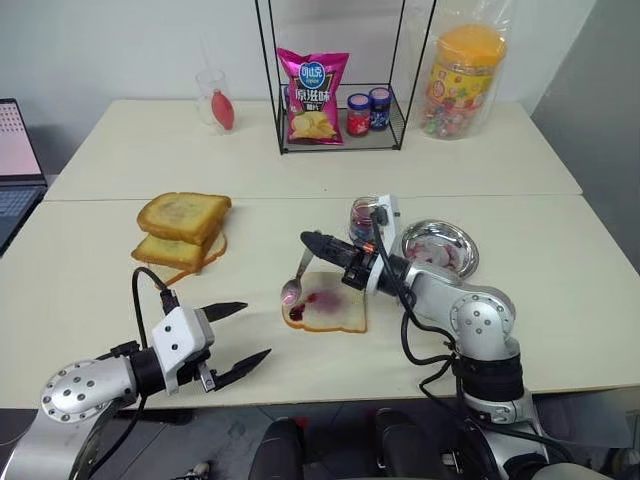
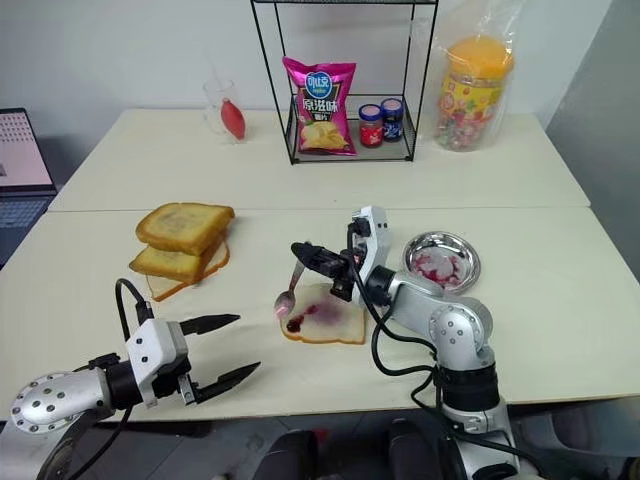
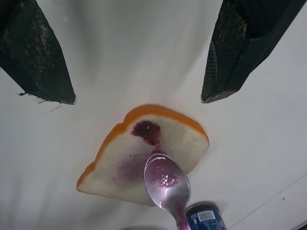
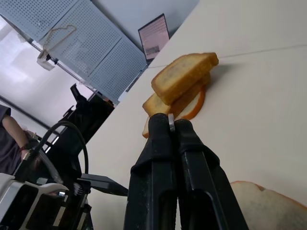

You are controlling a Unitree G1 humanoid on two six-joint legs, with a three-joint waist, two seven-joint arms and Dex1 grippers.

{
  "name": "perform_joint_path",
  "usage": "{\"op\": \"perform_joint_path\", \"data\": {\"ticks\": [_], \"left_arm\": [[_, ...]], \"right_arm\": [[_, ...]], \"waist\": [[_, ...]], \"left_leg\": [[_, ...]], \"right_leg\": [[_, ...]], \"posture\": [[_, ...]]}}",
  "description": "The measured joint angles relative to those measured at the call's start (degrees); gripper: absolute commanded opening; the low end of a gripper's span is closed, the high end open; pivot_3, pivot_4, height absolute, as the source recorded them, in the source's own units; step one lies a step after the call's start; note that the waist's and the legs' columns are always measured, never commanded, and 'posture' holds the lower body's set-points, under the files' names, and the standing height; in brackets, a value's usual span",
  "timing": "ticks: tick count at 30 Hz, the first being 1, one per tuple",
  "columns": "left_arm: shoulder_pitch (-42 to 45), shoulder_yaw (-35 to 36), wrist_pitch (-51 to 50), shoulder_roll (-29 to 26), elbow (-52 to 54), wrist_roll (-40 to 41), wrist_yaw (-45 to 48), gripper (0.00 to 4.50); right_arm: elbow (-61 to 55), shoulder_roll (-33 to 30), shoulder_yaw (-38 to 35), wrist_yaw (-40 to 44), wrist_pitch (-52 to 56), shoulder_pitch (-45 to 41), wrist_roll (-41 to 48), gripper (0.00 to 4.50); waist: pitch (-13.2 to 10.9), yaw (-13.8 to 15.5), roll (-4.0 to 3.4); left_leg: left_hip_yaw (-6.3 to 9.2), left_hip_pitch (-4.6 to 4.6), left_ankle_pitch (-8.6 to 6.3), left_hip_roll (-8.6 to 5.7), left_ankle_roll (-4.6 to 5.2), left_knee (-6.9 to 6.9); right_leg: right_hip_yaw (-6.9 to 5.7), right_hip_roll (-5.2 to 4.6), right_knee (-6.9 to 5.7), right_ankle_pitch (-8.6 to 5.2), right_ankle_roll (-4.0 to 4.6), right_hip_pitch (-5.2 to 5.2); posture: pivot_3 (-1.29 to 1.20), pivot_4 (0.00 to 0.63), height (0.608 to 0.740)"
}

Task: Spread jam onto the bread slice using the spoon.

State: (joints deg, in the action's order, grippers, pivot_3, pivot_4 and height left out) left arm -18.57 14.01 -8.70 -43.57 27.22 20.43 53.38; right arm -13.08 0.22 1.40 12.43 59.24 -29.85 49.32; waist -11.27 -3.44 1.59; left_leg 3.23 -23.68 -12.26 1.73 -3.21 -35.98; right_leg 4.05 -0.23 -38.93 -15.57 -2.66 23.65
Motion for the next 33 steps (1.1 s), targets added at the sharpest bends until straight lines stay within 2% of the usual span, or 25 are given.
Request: {"op": "perform_joint_path", "data": {"ticks": [22,33], "left_arm": [[0.38,-0.15,0.52,0.03,0.07,-0.1,-0.11,4.37],[2.44,-1.65,0.37,0.06,0.22,-0.34,-0.34,4.37]], "right_arm": [[4.3,0.04,1.65,1.23,-3.8,3.19,-6.89,0.01],[3.71,-2.85,-4.74,0.59,-3.04,3.79,-6.3,0.01]], "waist": [[0.0,0.04,0.0],[0.0,0.18,0.0]], "left_leg": [[-0.01,0.0,0.0,0.0,0.0,0.0],[0.0,0.0,0.0,-0.01,0.0,0.0]], "right_leg": [[0.0,0.01,0.0,0.01,0.01,0.01],[0.0,0.0,0.0,0.01,0.01,0.0]], "posture": [[0.0,0.15,0.74],[0.0,0.15,0.74]]}}
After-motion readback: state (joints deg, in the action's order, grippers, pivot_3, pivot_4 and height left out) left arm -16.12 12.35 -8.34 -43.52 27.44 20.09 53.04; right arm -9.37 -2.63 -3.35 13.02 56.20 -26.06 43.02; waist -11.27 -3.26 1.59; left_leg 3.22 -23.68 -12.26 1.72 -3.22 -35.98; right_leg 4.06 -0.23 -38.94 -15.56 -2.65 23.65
